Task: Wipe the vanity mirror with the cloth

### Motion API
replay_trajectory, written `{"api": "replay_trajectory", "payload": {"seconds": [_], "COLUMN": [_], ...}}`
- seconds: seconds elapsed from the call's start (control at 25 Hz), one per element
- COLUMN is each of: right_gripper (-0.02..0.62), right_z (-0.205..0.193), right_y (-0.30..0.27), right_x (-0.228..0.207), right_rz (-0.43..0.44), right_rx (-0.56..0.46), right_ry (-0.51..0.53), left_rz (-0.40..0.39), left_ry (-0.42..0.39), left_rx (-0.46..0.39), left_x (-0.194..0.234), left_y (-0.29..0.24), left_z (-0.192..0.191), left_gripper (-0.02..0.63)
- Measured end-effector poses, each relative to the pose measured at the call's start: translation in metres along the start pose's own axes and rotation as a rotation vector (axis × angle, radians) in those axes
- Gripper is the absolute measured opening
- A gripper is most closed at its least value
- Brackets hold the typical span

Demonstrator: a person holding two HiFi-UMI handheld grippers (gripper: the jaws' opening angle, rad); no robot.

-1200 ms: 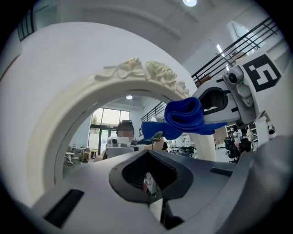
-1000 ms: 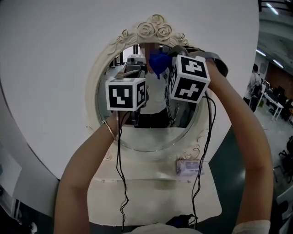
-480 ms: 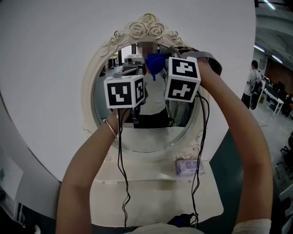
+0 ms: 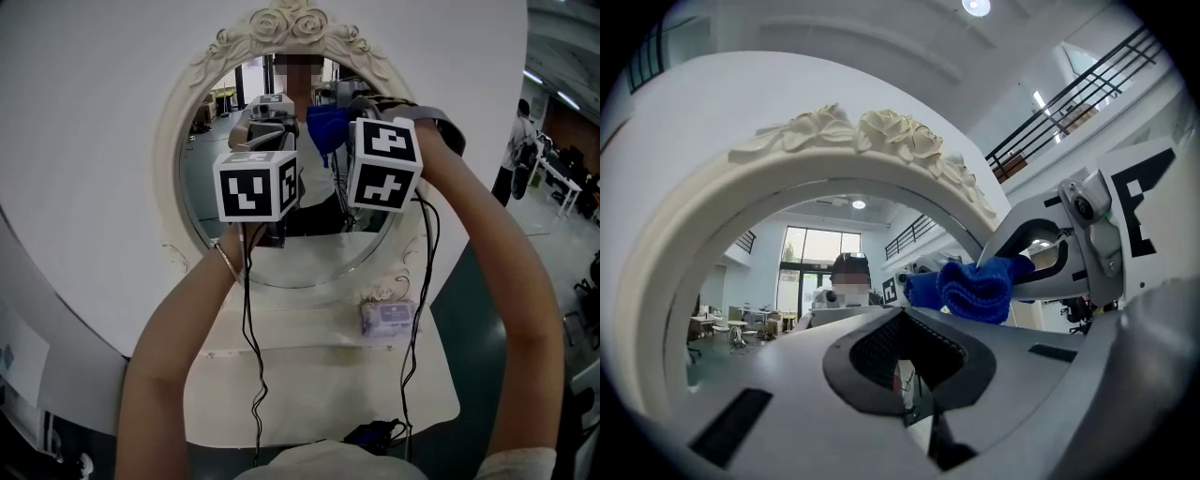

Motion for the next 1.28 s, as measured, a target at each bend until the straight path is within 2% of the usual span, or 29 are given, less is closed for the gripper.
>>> {"api": "replay_trajectory", "payload": {"seconds": [0.24, 0.64, 0.84, 1.0, 1.16, 1.28], "right_gripper": [0.066, 0.066, 0.066, 0.066, 0.066, 0.066], "right_z": [-0.015, -0.022, -0.022, -0.014, -0.004, 0.008], "right_y": [-0.007, -0.033, -0.052, -0.065, -0.079, -0.089], "right_x": [0.049, 0.161, 0.220, 0.261, 0.299, 0.323], "right_rz": [0.080, 0.287, 0.395, 0.487, 0.560, 0.613], "right_rx": [-0.002, -0.041, -0.064, -0.078, -0.087, -0.096], "right_ry": [-0.064, -0.169, -0.233, -0.280, -0.295, -0.306], "left_rz": [-0.027, -0.063, -0.058, -0.056, -0.048, -0.021], "left_ry": [0.033, 0.102, 0.045, 0.041, 0.073, 0.130], "left_rx": [0.067, 0.269, 0.341, 0.375, 0.420, 0.468], "left_x": [-0.016, -0.041, -0.044, -0.046, -0.047, -0.044], "left_y": [0.002, 0.013, 0.022, 0.029, 0.036, 0.043], "left_z": [-0.044, -0.169, -0.224, -0.254, -0.287, -0.317], "left_gripper": [0.006, 0.005, 0.005, 0.005, 0.005, 0.005]}}
Point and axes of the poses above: the fingertips, and each gripper's own axes: y backward along the fingers, x to its left, z out of its top, the point moved 7 cm from there along y, backward along the fingers, and after that the axes turned 1 degree about -z, right-handed, at the moved point
